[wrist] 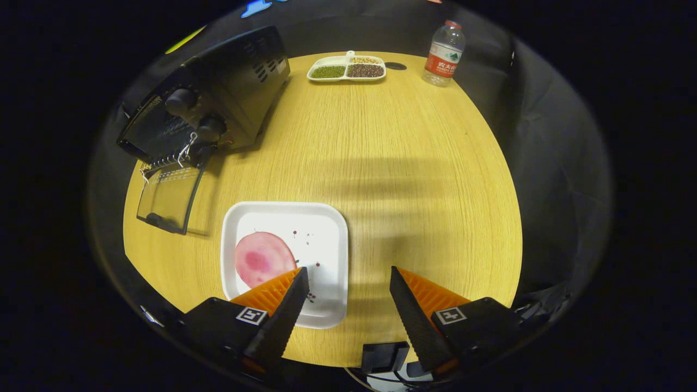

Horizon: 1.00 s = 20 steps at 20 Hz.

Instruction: Open the toaster oven, put the food inside, and close the toaster oven door.

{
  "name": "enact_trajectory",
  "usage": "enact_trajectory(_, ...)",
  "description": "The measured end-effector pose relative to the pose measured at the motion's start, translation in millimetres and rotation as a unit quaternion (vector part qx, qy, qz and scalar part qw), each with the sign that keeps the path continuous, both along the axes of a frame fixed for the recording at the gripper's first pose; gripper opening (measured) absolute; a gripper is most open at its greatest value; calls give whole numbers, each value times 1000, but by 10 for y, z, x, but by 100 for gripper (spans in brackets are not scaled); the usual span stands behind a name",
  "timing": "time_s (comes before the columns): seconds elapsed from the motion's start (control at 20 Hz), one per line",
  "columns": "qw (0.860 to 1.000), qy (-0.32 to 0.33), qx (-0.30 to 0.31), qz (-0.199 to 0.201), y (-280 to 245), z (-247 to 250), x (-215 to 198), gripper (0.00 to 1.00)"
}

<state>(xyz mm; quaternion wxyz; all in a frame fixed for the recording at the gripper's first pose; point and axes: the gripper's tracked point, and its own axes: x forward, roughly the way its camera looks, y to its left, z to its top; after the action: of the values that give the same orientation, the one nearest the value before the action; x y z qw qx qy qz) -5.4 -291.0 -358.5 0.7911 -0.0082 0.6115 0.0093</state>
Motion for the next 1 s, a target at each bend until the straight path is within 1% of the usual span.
enact_trajectory(0.05,1000,5,1,0,10,-8,-1,95)
enact_trajectory(0.3,999,36,3,3,30,-144,-56,77)
enact_trajectory(0.4,998,61,19,-10,62,-196,-125,60)
enact_trajectory(0.45,998,58,24,-23,73,-198,-78,52)
enact_trajectory(0.5,997,63,30,-28,76,-197,-93,44)
enact_trajectory(0.55,996,71,39,-33,112,-228,-117,41)
enact_trajectory(0.65,995,77,46,-45,112,-218,-115,25)
enact_trajectory(0.7,994,81,51,-52,103,-195,-126,25)
enact_trajectory(0.8,994,76,59,-55,82,-194,-115,11)
enact_trajectory(0.85,994,71,64,-47,90,-184,-118,5)
enact_trajectory(1.0,994,63,77,-33,93,-153,-124,2)
